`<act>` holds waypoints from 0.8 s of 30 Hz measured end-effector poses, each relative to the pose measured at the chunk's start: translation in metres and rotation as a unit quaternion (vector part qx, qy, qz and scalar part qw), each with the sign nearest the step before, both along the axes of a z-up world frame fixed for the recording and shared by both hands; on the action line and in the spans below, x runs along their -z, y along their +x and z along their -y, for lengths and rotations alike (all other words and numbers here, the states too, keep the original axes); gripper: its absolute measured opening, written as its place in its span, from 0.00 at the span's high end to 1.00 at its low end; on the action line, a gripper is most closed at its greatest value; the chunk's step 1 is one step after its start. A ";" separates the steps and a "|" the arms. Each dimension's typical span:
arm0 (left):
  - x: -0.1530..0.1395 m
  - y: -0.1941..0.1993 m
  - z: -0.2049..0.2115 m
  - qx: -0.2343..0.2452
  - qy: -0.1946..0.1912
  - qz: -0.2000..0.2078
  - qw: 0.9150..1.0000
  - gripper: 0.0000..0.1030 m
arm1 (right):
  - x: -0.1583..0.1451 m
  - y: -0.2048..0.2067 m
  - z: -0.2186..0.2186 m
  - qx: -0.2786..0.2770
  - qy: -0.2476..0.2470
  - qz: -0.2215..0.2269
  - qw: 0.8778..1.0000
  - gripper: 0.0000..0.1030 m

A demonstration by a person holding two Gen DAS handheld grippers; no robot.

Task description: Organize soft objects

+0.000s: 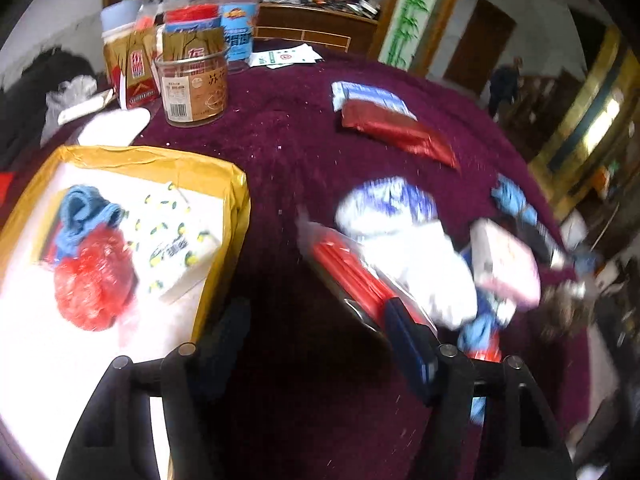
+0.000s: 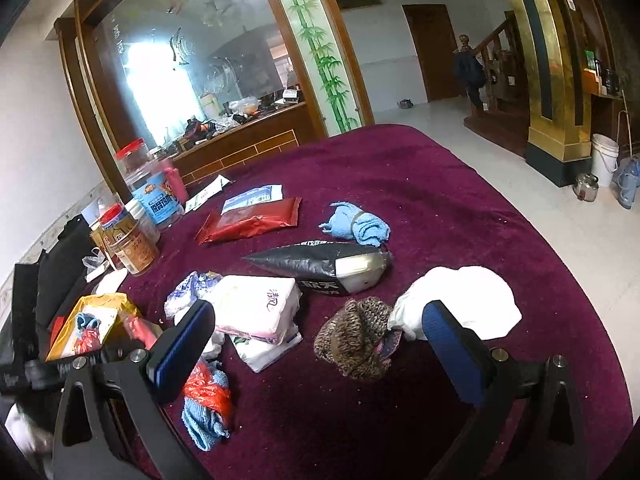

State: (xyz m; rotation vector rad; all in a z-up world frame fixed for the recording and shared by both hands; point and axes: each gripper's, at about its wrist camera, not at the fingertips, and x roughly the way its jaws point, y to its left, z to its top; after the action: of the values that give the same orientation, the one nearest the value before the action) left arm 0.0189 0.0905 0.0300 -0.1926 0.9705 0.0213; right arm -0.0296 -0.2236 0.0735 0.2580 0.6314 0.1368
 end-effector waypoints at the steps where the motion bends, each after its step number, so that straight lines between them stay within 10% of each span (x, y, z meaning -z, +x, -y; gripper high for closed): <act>1: 0.001 0.001 0.002 0.005 0.005 0.001 1.000 0.30 | 0.000 0.000 0.000 -0.001 0.000 0.000 1.000 0.00; 15: 0.001 -0.023 0.014 0.038 -0.042 0.005 0.998 0.28 | -0.003 -0.002 -0.006 -0.011 0.001 0.003 1.000 0.00; 24: 0.006 0.017 0.034 0.071 0.069 0.008 0.995 0.20 | -0.003 -0.004 -0.010 -0.015 -0.006 0.003 1.000 0.00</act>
State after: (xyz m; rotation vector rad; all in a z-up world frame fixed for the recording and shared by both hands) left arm 0.0362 0.0563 0.0243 0.0035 0.9616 -0.0444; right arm -0.0331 -0.2141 0.0760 0.2368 0.6293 0.1637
